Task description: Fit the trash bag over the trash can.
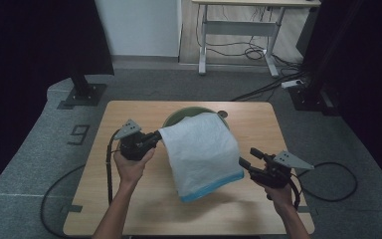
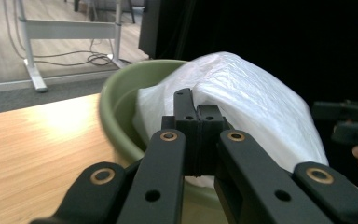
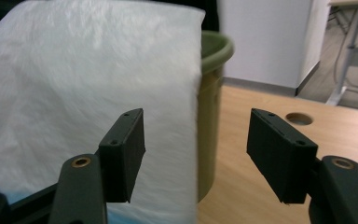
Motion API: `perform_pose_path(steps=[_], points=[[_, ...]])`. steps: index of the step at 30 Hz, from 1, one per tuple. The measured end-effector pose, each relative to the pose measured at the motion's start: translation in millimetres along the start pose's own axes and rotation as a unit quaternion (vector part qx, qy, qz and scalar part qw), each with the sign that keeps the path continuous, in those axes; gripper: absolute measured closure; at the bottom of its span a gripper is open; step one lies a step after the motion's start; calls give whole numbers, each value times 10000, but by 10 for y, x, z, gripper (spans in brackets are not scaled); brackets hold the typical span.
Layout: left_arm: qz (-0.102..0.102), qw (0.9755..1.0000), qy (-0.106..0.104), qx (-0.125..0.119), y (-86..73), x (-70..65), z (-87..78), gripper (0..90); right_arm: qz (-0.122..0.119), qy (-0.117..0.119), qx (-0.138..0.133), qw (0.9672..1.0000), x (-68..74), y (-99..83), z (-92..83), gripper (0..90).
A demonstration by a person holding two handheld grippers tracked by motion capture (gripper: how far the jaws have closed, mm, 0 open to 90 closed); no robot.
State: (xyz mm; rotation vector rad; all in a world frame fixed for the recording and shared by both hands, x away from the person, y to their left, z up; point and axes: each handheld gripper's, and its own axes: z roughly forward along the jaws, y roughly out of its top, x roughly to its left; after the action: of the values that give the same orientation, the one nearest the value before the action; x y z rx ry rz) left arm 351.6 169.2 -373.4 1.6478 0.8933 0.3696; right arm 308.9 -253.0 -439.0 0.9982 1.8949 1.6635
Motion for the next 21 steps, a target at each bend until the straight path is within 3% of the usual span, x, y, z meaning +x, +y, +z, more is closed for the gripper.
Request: perform_pose_path(steps=[4, 6, 7, 8, 9, 11, 12, 13, 14, 15, 18, 21], points=[[-73, 10000, 60, -24, -2, 50, -22, 896, 5, 223, 179, 9996, 65, -141, 101, 344], [-100, 9999, 72, -36, -3, 54, -26, 896, 71, 504, 258, 9984, 104, -243, 167, 350], [-104, 9999, 74, -38, -4, 54, -26, 896, 71, 504, 258, 9984, 104, -243, 167, 350], [-111, 9999, 75, -41, -4, 52, -26, 896, 84, 568, 283, 9979, 117, -266, 182, 367], [-111, 9999, 67, -39, -3, 45, -24, 896, -21, 714, 369, 9968, 162, -327, 217, 468], [-99, 9999, 71, -27, -2, 38, -21, 896, -167, 726, 442, 9962, 187, -349, 223, 644], [-99, 9999, 71, -27, -2, 38, -21, 896, -167, 726, 442, 9962, 187, -349, 223, 644], [-103, 9999, 68, -22, 3, 33, -15, 896, -237, 726, 389, 9963, 187, -331, 192, 783], [-103, 9999, 68, -22, 3, 33, -15, 896, -237, 726, 389, 9963, 187, -331, 192, 783], [-106, 9999, 57, -28, 15, 28, -2, 896, -249, 680, 288, 9970, 154, -252, 132, 862], [-124, 9999, 32, -24, 29, 19, 21, 896, -238, 594, 150, 9978, 106, -146, 66, 884], [-105, 9999, -15, 12, 55, -21, 86, 896, -149, 458, -16, 9988, -2, 86, -29, 885]])
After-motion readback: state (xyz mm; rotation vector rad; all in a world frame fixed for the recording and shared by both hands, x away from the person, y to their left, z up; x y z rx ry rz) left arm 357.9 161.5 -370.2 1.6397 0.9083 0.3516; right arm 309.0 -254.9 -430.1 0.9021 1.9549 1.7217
